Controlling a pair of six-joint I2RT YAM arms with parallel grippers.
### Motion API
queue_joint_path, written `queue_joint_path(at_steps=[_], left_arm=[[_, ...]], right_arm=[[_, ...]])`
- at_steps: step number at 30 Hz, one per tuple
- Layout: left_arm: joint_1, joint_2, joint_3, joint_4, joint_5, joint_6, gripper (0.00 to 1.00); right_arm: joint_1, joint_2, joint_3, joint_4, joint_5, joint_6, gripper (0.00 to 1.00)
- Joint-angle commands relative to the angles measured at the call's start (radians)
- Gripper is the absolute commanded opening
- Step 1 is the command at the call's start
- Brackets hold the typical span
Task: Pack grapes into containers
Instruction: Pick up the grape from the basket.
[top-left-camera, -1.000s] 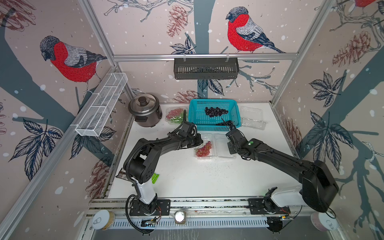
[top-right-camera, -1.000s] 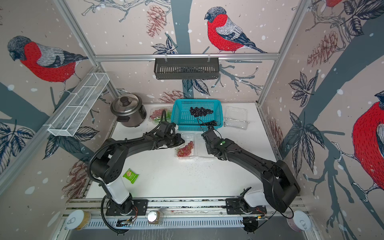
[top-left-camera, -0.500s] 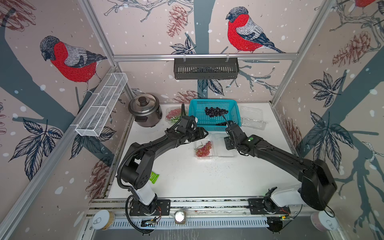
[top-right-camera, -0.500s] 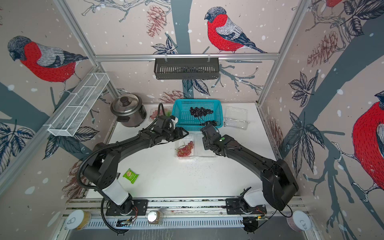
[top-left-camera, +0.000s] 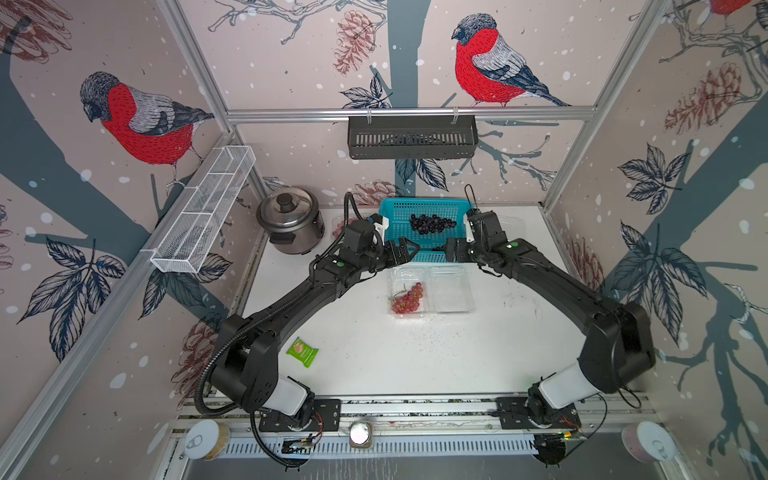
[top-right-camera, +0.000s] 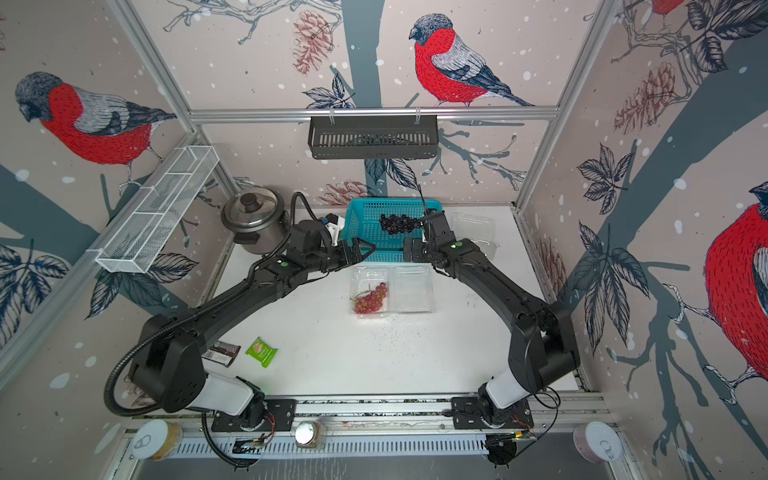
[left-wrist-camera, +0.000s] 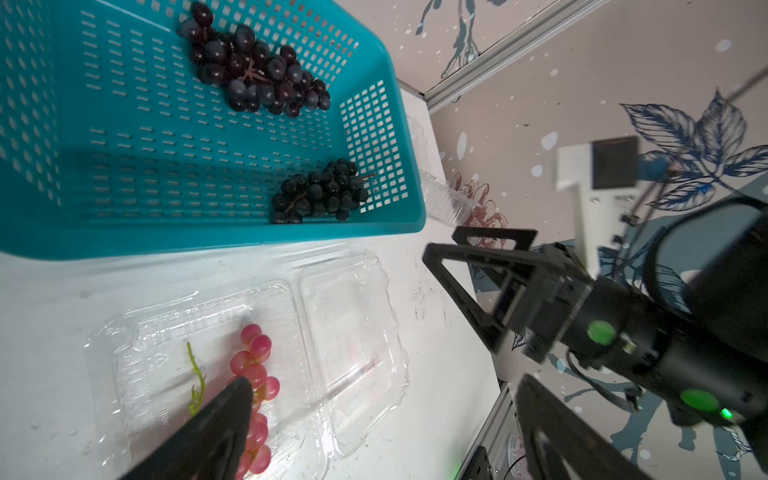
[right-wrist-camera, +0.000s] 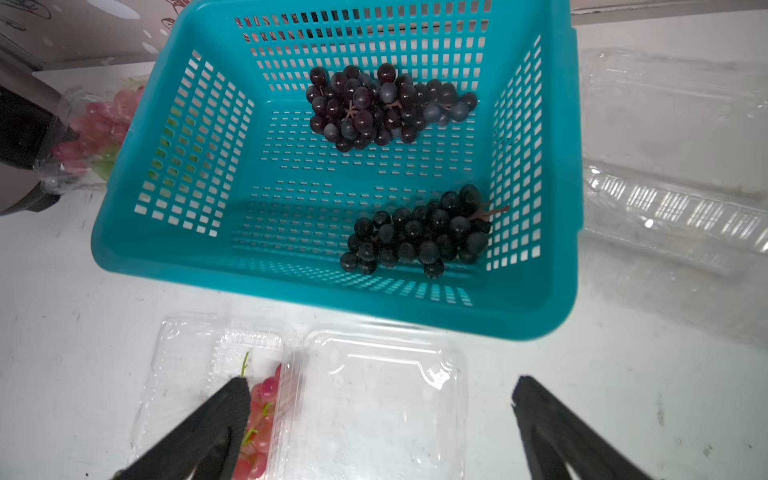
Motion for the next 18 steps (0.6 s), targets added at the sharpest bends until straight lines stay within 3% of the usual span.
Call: queue_joint_path(at_steps=[1,6,12,18], left_arm=[[0.006,-0.042,-0.017,0.095,-0.029,0.001,0.98],[0.039,-0.071,-0.054,0.16,-0.081,-0.037,0.98],[0.093,-0.03,-0.07,0.196,-0.032,-0.078,0.98],[0.099,0.053,-0.067,0.232,0.029,-0.087,0.98]], right_arm=[[-0.011,0.102,0.113,-0.037,-0.033,-0.001,1.0],[-0.017,0.333,0.365,-0.17,0.025,-0.049,1.0],[-0.012,0.573,0.638,-0.369,0.182,-0.09,1.0],[-0.019,0.68,0.715,-0.439,0.205,-0.071,1.0]])
